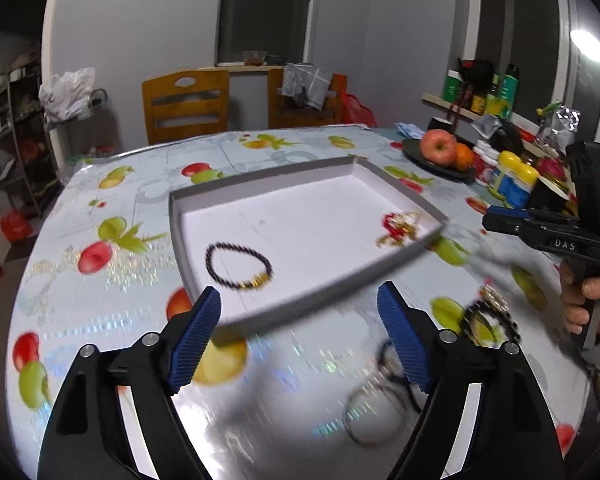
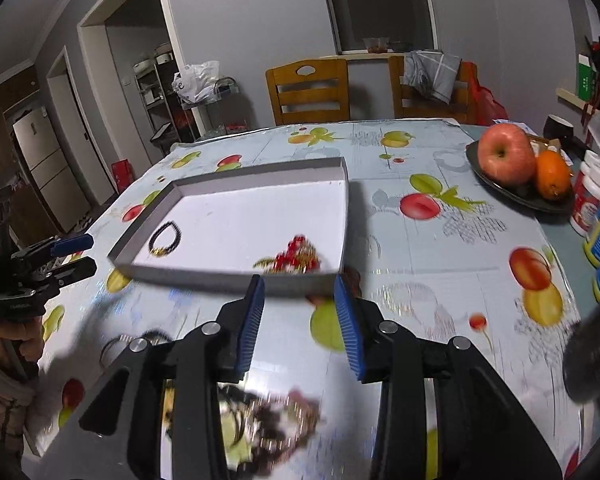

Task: Organize jewelry

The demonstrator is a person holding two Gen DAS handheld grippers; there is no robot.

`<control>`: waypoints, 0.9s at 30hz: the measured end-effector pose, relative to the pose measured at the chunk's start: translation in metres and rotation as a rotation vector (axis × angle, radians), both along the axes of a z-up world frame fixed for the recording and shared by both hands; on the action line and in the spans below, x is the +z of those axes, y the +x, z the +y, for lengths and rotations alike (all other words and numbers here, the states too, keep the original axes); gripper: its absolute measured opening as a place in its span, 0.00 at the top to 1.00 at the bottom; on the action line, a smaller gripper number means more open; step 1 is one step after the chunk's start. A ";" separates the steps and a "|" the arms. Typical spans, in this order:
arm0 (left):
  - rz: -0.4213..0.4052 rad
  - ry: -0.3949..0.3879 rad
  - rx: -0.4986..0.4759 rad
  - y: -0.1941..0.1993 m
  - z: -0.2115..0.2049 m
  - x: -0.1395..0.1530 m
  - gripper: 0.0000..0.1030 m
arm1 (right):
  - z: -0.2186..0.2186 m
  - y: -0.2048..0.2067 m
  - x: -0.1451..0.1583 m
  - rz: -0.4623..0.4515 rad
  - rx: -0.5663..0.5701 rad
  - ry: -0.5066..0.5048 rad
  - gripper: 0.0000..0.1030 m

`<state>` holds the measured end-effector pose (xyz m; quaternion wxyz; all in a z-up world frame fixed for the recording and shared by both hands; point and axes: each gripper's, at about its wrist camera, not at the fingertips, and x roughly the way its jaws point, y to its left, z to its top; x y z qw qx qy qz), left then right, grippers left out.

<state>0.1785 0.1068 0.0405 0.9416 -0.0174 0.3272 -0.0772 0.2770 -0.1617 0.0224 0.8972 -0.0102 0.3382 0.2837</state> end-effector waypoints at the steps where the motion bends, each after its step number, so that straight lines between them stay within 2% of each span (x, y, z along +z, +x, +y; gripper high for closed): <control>1: 0.001 -0.005 0.001 -0.006 -0.002 -0.001 0.20 | -0.002 -0.006 -0.001 -0.002 0.001 0.002 0.64; 12: 0.018 -0.023 -0.050 -0.052 -0.032 -0.015 0.19 | -0.019 -0.057 -0.016 -0.001 0.006 -0.022 0.63; 24: 0.084 0.030 -0.092 -0.046 -0.049 -0.029 0.20 | -0.025 -0.074 -0.034 0.039 0.034 -0.070 0.63; 25: 0.081 0.042 -0.094 -0.046 -0.050 -0.029 0.21 | -0.022 -0.074 -0.035 0.041 0.043 -0.084 0.63; 27: 0.083 0.069 -0.097 -0.042 -0.054 -0.028 0.33 | -0.017 -0.075 -0.035 0.042 0.055 -0.108 0.63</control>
